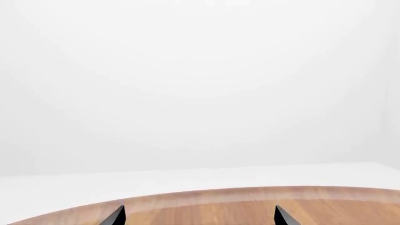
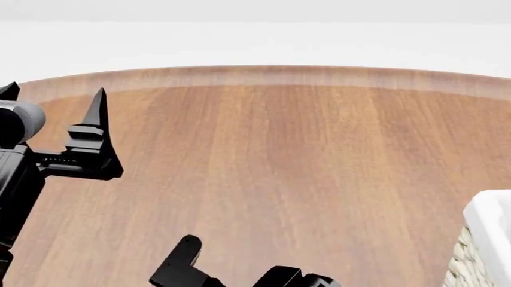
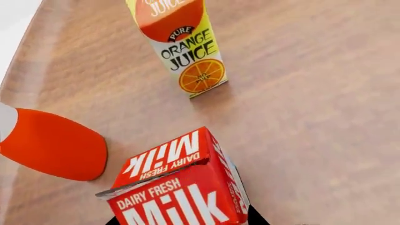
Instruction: Pick the milk and place it in the basket.
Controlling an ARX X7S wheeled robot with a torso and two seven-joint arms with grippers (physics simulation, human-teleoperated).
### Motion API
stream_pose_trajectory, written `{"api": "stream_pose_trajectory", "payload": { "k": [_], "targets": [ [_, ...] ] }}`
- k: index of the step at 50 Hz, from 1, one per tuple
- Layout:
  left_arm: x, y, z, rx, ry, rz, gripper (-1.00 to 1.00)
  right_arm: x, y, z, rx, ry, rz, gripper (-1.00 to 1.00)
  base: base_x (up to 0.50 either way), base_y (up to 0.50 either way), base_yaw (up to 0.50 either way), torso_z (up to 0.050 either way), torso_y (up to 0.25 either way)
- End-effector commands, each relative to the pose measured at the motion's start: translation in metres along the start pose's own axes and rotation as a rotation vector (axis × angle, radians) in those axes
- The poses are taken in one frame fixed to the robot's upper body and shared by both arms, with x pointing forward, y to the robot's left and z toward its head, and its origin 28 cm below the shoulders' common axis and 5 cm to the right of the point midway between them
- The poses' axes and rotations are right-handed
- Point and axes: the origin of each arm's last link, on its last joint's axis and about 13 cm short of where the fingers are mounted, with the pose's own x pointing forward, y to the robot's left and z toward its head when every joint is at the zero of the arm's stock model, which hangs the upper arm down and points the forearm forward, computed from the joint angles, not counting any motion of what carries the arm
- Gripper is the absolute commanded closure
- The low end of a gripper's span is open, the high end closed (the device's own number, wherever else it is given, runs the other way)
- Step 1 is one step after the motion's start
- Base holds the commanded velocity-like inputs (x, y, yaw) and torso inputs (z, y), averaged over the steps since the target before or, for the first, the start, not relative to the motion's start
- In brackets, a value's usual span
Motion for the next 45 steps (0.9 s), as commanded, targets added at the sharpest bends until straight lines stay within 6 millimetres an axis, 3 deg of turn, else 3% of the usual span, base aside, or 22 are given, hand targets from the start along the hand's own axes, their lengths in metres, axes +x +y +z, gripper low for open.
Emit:
{"api": "stream_pose_trajectory", "payload": {
  "k": [1, 9, 18, 30, 37, 45],
  "targets": [
    [0.0, 0.001, 0.0, -0.001, 0.0, 0.004, -1.0, -0.034, -0.006, 0.012, 0.073, -0.258, -0.27, 1.0, 0.0, 0.0, 0.0, 0.0, 0.0],
    [0.001, 0.002, 0.0, 0.0, 0.001, 0.006, -1.0, -0.082, -0.001, 0.024, 0.142, -0.398, -0.471, 1.0, 0.0, 0.0, 0.0, 0.0, 0.0],
    [0.001, 0.001, 0.001, 0.006, 0.0, 0.007, -1.0, -0.145, 0.025, 0.051, 0.175, -0.522, -0.667, 1.0, 0.0, 0.0, 0.0, 0.0, 0.0],
    [0.001, 0.002, 0.002, 0.004, -0.001, 0.007, -1.0, -0.2, 0.05, 0.071, 0.248, -0.559, -0.869, 1.0, 0.0, 0.0, 0.0, 0.0, 0.001],
    [0.001, 0.003, 0.0, 0.0, 0.002, 0.009, -1.0, -0.229, 0.058, 0.072, 0.302, -0.585, -1.012, 1.0, 0.0, 0.0, 0.0, 0.0, 0.001],
    [0.001, 0.003, -0.001, -0.002, 0.003, 0.007, -1.0, -0.264, 0.065, 0.057, 0.412, -0.622, -1.191, 1.0, 0.0, 0.0, 0.0, 0.0, 0.001]
  ]
}}
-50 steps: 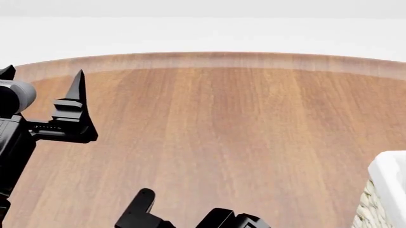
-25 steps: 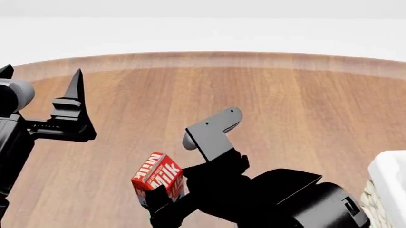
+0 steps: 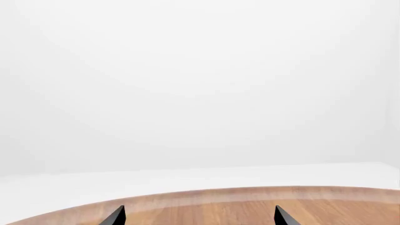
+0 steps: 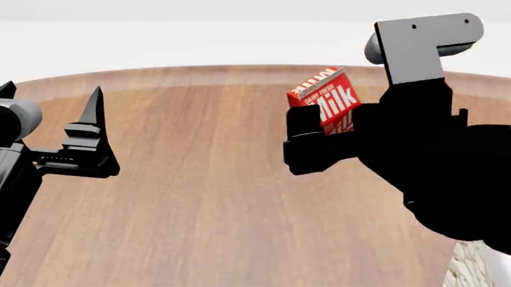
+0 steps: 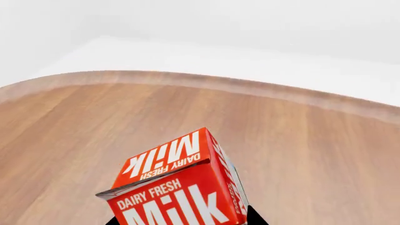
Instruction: Pick the milk and place it in the basket.
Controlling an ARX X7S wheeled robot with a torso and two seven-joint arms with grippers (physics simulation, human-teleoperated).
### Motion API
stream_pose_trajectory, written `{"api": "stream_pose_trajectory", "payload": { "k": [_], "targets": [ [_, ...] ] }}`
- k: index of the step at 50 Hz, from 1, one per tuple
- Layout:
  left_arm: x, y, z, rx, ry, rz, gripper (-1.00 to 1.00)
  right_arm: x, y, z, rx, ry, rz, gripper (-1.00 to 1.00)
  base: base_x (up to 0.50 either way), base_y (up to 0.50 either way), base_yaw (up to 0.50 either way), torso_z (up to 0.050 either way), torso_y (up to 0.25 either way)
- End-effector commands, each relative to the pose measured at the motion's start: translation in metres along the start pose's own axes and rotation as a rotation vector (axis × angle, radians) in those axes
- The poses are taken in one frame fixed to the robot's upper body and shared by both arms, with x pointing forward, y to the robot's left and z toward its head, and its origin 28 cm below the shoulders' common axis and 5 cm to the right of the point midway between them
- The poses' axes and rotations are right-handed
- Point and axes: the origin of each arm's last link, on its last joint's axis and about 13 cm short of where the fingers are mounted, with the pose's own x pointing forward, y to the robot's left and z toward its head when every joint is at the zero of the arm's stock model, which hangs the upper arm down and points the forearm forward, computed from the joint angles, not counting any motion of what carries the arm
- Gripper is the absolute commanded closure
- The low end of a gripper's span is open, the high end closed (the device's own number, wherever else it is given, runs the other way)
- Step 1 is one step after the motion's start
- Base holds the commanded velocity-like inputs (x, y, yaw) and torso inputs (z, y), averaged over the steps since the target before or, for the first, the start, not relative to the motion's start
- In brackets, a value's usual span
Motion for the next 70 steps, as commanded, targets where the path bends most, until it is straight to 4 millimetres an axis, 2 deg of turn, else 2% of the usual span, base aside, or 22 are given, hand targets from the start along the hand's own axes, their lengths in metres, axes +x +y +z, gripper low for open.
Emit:
{"api": "stream_pose_trajectory", "payload": {
  "k": [1, 6, 10, 16, 26, 32, 43, 62, 70],
  "targets": [
    [0.0, 0.0, -0.001, -0.002, 0.002, -0.001, -1.0, -0.042, -0.03, 0.025, 0.069, -0.1, -0.239, 1.0, 0.0, 0.0, 0.0, 0.0, 0.0],
    [0.001, 0.0, -0.001, -0.001, 0.003, 0.001, -1.0, -0.057, -0.044, 0.025, 0.123, -0.119, -0.335, 1.0, 0.0, 0.0, 0.0, 0.0, 0.0],
    [0.001, 0.0, -0.002, -0.001, 0.004, 0.001, -1.0, -0.061, -0.05, 0.024, 0.137, -0.116, -0.383, 1.0, 0.0, 0.0, 0.0, 0.0, 0.003],
    [0.001, 0.001, -0.003, 0.001, 0.007, 0.003, -1.0, -0.081, -0.062, 0.026, 0.19, -0.14, -0.508, 1.0, 0.0, 0.0, 0.0, 0.0, 0.002],
    [0.0, 0.001, -0.004, 0.002, 0.009, 0.0, -1.0, -0.108, -0.066, 0.027, 0.246, -0.14, -0.603, 1.0, 0.0, 0.0, 0.0, 0.0, 0.001],
    [0.001, 0.001, -0.004, 0.003, 0.01, 0.001, -1.0, -0.127, -0.065, 0.018, 0.25, -0.097, -0.648, 1.0, 0.0, 0.0, 0.0, 0.0, 0.002],
    [-0.001, -0.002, -0.003, 0.005, 0.009, -0.005, -1.0, -0.15, -0.059, 0.002, 0.266, 0.027, -0.615, 1.0, 0.0, 0.0, 0.0, 0.0, 0.001],
    [0.0, 0.0, -0.006, 0.006, 0.015, 0.001, -1.0, -0.168, -0.072, -0.018, 0.324, 0.051, -0.737, 1.0, 0.0, 0.0, 0.0, 0.001, 0.001],
    [0.0, -0.001, -0.006, 0.01, 0.017, 0.0, -1.0, -0.176, -0.08, -0.018, 0.358, -0.077, -0.819, 1.0, 0.0, 0.0, 0.0, 0.0, 0.001]
  ]
}}
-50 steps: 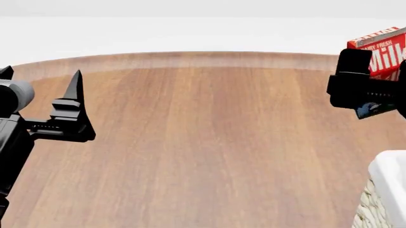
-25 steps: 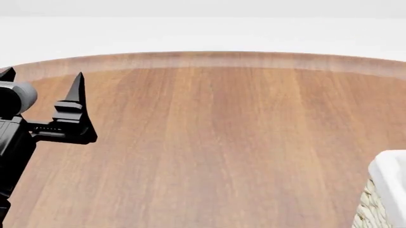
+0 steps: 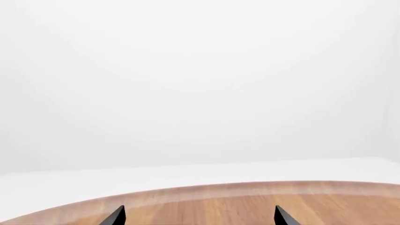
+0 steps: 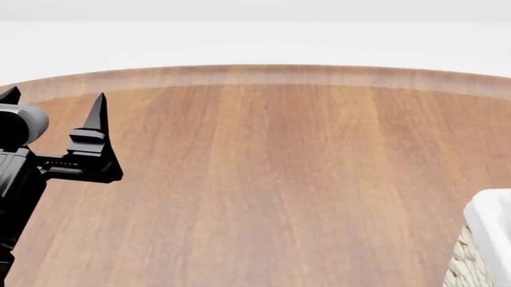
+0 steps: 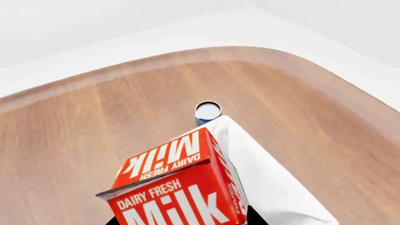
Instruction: Pick the milk and place it in the basket.
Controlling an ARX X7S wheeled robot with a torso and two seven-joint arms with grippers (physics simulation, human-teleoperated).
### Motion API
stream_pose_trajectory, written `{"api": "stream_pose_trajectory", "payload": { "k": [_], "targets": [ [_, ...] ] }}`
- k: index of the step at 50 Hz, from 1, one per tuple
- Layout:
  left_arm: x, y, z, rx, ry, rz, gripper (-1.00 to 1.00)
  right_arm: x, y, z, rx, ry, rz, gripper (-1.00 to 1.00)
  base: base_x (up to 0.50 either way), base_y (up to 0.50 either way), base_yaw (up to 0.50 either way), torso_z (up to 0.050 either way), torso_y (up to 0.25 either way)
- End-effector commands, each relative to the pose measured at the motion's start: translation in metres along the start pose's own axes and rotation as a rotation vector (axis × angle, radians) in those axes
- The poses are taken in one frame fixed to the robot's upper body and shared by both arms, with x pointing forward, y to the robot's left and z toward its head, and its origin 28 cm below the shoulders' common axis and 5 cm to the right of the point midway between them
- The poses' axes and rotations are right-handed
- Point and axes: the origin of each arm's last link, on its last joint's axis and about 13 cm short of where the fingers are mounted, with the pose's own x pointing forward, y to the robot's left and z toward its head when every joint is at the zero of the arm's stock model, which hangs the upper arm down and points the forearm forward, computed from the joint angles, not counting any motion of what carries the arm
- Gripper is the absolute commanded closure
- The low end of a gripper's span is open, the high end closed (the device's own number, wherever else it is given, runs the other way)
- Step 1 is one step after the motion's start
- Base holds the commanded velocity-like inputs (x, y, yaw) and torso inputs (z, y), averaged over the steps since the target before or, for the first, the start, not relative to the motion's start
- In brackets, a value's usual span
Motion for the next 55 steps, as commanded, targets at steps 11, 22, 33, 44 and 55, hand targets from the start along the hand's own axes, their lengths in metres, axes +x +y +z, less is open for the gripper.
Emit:
{"api": "stream_pose_trajectory", "payload": {
  "k": [11, 22, 33, 44, 55],
  "targets": [
    [0.0, -0.001, -0.002, 0.008, 0.004, -0.002, -1.0, 0.002, -0.012, 0.001, 0.092, -0.119, -0.02, 1.0, 0.0, 0.0, 0.0, 0.0, 0.001],
    [0.001, 0.0, -0.006, 0.01, 0.012, 0.002, -1.0, 0.011, -0.019, -0.011, 0.121, -0.098, -0.042, 1.0, 0.0, 0.0, 0.0, 0.0, 0.001],
    [0.001, 0.001, -0.006, 0.014, 0.012, 0.004, -1.0, 0.029, -0.023, -0.027, 0.15, -0.072, -0.061, 1.0, 0.0, 0.0, 0.0, 0.001, 0.001],
    [0.001, 0.001, -0.008, 0.018, 0.014, 0.002, -1.0, 0.046, -0.024, -0.043, 0.177, -0.049, -0.053, 1.0, 0.0, 0.0, 0.0, 0.0, 0.001],
    [0.001, 0.0, -0.009, 0.024, 0.016, 0.002, -1.0, 0.064, -0.026, -0.057, 0.217, -0.041, -0.061, 1.0, 0.0, 0.0, 0.0, 0.001, 0.002]
  ]
}}
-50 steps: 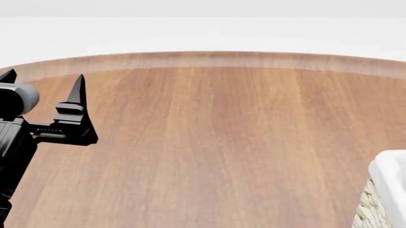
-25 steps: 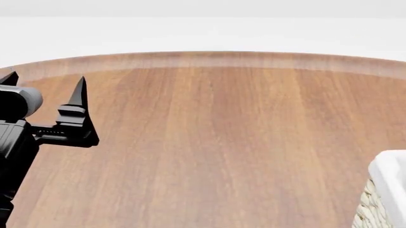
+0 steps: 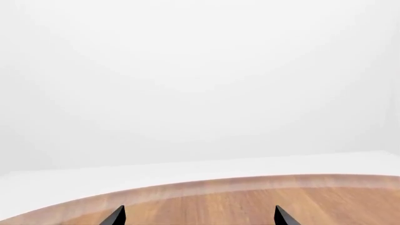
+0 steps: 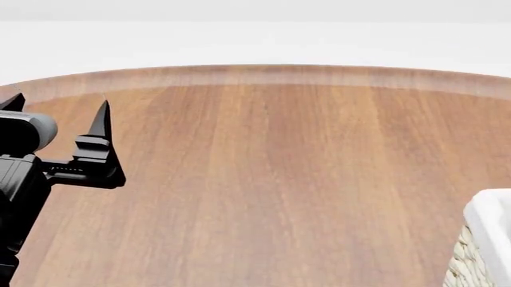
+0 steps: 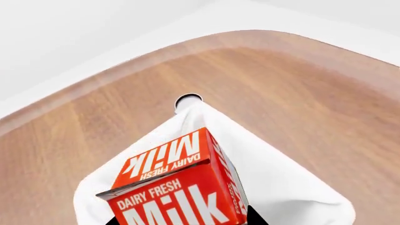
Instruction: Pick the milk and place it in the basket.
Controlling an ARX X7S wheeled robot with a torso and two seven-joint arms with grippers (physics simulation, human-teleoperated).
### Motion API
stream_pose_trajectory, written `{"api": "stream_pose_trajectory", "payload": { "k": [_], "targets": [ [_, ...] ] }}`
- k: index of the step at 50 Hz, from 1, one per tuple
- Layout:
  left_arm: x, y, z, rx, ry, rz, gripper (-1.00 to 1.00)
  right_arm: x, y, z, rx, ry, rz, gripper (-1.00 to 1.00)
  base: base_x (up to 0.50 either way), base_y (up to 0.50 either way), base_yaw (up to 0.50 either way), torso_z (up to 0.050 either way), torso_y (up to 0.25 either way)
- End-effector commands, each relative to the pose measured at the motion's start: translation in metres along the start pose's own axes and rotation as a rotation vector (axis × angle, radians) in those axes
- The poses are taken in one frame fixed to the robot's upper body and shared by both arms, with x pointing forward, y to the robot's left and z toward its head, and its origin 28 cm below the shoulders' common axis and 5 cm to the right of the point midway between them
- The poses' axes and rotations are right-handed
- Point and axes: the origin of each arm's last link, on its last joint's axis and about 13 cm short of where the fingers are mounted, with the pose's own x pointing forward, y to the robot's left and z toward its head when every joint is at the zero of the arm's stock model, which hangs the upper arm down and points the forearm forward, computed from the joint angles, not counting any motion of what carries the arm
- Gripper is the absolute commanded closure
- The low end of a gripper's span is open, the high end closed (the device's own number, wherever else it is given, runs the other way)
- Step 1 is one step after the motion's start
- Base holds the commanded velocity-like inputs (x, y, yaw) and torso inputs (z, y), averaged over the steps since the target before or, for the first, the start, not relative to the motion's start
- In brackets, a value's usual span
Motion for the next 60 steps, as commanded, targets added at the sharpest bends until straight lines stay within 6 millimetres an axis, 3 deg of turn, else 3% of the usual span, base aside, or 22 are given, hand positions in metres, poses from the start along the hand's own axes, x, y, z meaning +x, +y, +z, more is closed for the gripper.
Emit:
{"api": "stream_pose_trajectory", "payload": {
  "k": [1, 12, 29, 30, 53, 58, 60],
  "targets": [
    [0.0, 0.0, -0.001, 0.005, 0.001, 0.0, -1.0, 0.015, -0.005, -0.009, 0.045, -0.026, -0.002, 1.0, 0.0, 0.0, 0.0, 0.0, 0.0],
    [0.001, 0.0, -0.003, 0.006, 0.005, 0.002, -1.0, 0.028, -0.002, -0.017, 0.051, -0.011, 0.005, 1.0, 0.0, 0.0, 0.0, 0.0, 0.001],
    [0.001, 0.001, -0.004, 0.004, 0.009, 0.002, -1.0, 0.029, -0.001, -0.019, 0.053, -0.006, 0.027, 1.0, 0.0, 0.0, 0.0, 0.001, 0.001],
    [0.001, 0.001, -0.004, 0.003, 0.009, 0.002, -1.0, 0.029, -0.001, -0.018, 0.059, -0.008, 0.027, -1.0, 0.0, 0.0, 0.0, 0.0, 0.0],
    [0.001, 0.001, -0.005, -0.002, 0.012, 0.002, -1.0, 0.03, 0.007, -0.015, 0.022, -0.005, 0.045, -1.0, 0.0, 0.0, 0.0, 0.0, 0.0],
    [0.001, 0.0, -0.004, -0.001, 0.011, 0.0, -1.0, 0.03, 0.029, -0.005, -0.024, -0.07, 0.134, -1.0, 0.0, 0.0, 0.0, 0.0, 0.0],
    [0.001, -0.002, -0.003, -0.001, 0.01, -0.004, -1.0, 0.022, 0.058, 0.011, -0.048, -0.173, 0.267, -1.0, 0.0, 0.0, 0.0, 0.005, 0.0]
  ]
}}
